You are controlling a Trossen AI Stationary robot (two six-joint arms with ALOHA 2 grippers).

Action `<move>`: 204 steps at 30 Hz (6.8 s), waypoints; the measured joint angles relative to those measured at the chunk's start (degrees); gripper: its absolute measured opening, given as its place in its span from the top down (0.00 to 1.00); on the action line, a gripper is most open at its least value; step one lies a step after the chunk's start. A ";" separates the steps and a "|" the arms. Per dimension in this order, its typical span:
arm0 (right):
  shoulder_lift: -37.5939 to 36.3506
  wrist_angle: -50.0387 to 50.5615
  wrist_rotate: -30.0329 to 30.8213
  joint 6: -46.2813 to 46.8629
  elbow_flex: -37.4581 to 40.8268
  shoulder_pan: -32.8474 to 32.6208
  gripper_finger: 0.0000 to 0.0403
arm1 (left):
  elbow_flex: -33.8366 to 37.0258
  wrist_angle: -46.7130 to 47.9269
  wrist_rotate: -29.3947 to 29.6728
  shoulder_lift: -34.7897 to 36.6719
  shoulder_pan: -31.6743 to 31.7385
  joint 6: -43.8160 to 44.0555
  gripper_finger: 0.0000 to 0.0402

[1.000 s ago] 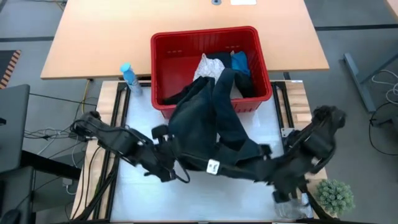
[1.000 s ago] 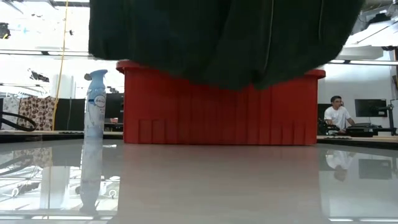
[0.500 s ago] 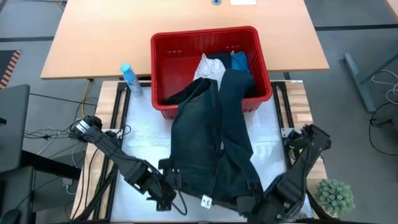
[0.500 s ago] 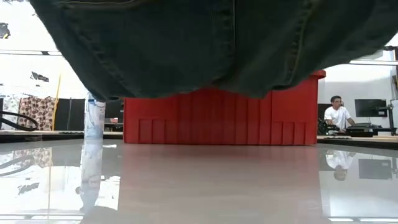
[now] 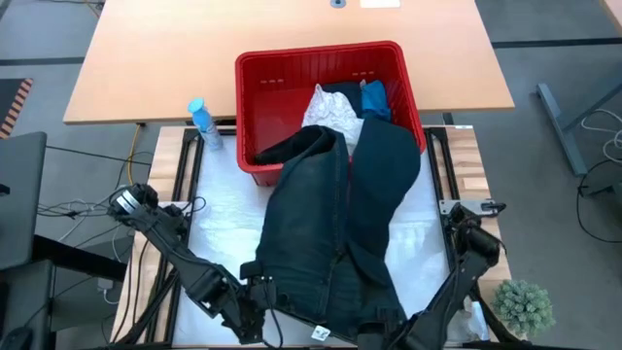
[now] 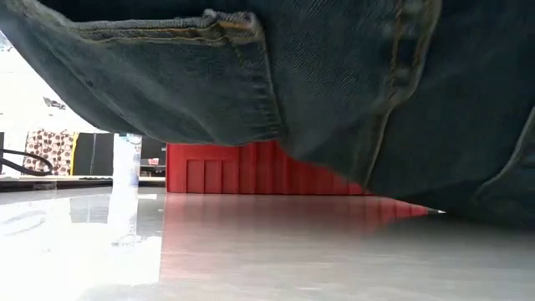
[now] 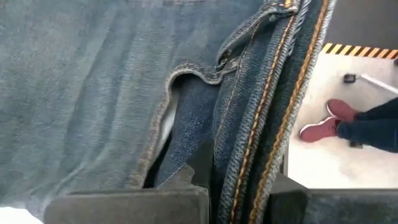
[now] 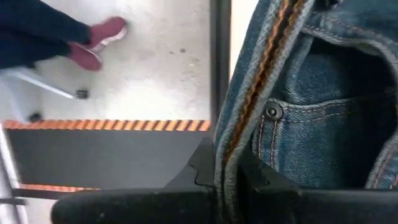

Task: Fold Laundry from Bin
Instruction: Fold the black pants from the red bin

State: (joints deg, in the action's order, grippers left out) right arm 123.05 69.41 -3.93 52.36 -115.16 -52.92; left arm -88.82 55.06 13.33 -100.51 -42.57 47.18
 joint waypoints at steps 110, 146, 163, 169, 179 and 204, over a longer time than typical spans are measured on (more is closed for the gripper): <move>-33.84 17.53 40.06 -20.20 19.11 54.35 0.97 | 32.29 -26.47 9.40 24.28 69.34 -48.99 1.00; -34.06 -21.89 30.96 -38.40 18.82 65.00 0.73 | 42.24 -30.38 -4.64 33.97 50.79 -16.45 1.00; -20.18 -13.07 38.91 -24.36 18.00 62.80 0.49 | 42.32 -30.51 0.89 32.52 45.46 -13.49 1.00; -19.63 -7.89 44.09 -27.13 12.88 59.98 0.90 | 42.32 -30.22 3.21 31.44 45.44 -13.35 1.00; -19.78 5.02 46.50 -27.34 -4.55 56.98 0.97 | 42.26 -32.24 1.96 23.89 44.63 -14.55 1.00; -22.25 20.63 35.15 17.38 7.85 33.20 0.97 | 42.27 -30.59 -6.82 16.87 29.39 -13.57 1.00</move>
State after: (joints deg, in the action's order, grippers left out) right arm 100.79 90.04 31.22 69.75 -107.31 -19.72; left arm -46.54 24.47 6.51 -83.64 -13.17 33.61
